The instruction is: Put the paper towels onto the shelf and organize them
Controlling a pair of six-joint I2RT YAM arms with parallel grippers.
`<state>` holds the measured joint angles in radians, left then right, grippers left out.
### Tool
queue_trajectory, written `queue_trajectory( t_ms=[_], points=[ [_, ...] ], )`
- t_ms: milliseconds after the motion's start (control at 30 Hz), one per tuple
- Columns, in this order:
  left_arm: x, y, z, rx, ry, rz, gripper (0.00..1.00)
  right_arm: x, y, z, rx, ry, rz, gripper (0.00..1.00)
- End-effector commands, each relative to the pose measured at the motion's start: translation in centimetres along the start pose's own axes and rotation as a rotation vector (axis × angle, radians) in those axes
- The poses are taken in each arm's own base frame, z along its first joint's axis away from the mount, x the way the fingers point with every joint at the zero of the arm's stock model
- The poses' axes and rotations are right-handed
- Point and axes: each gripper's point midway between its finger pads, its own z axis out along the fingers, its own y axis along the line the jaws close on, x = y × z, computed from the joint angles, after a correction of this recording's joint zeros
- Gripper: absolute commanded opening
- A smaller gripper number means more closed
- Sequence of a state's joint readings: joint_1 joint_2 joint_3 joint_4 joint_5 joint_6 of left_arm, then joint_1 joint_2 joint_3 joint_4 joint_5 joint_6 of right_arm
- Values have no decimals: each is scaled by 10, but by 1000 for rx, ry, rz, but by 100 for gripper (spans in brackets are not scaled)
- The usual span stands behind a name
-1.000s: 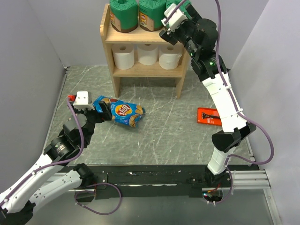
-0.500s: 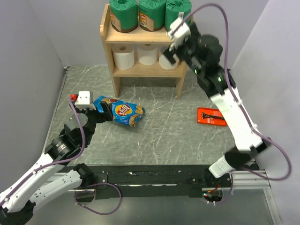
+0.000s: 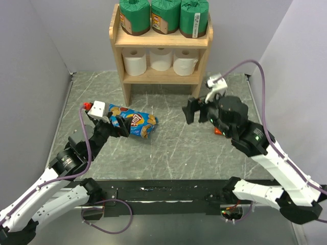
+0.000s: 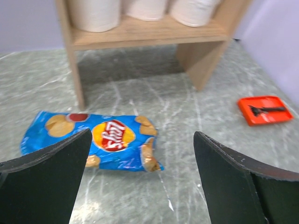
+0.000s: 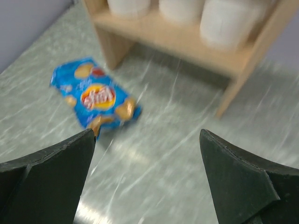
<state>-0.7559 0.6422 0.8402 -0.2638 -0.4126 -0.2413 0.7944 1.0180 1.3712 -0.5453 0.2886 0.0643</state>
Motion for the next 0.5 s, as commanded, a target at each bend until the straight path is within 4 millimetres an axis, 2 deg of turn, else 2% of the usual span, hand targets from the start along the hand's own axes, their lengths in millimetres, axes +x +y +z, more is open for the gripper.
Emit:
queue_trajectory(
  t_ms=[0, 100, 200, 467],
  points=[
    [-17, -29, -9, 182, -74, -3, 96, 37, -8, -28, 62, 53, 300, 100],
    [-21, -35, -14, 226, -96, -8, 96, 63, -14, -38, 90, 95, 328, 100],
    [-20, -38, -15, 245, -102, -6, 96, 81, -15, -45, 82, 106, 347, 100],
    [-20, -46, -18, 297, -102, 8, 96, 91, -7, -50, -6, 14, 407, 100]
  ],
)
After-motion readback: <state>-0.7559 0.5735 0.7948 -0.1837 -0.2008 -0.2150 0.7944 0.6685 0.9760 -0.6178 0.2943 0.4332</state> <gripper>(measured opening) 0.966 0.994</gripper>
